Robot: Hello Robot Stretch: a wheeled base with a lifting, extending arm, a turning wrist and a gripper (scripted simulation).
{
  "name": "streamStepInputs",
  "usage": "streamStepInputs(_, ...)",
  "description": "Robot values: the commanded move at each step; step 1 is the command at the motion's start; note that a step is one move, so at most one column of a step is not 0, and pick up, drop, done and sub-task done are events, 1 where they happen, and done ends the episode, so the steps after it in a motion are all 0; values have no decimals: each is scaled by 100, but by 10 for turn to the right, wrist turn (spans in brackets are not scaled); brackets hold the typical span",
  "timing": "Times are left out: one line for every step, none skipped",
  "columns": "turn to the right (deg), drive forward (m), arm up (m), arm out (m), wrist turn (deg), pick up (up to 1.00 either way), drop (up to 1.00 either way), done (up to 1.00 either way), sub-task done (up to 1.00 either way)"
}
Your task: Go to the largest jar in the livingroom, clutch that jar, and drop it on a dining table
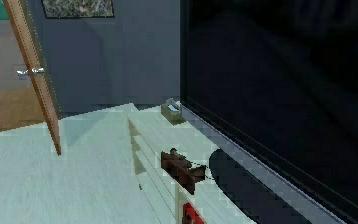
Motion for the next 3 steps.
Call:
streamStepInputs(0, 0, 10, 0, 0, 0, 0, 0, 0)
streamStepInputs(0, 0, 0, 0, -450, 0, 0, 0, 0)
streamStepInputs(0, 0, 0, 0, -450, 0, 0, 0, 0)
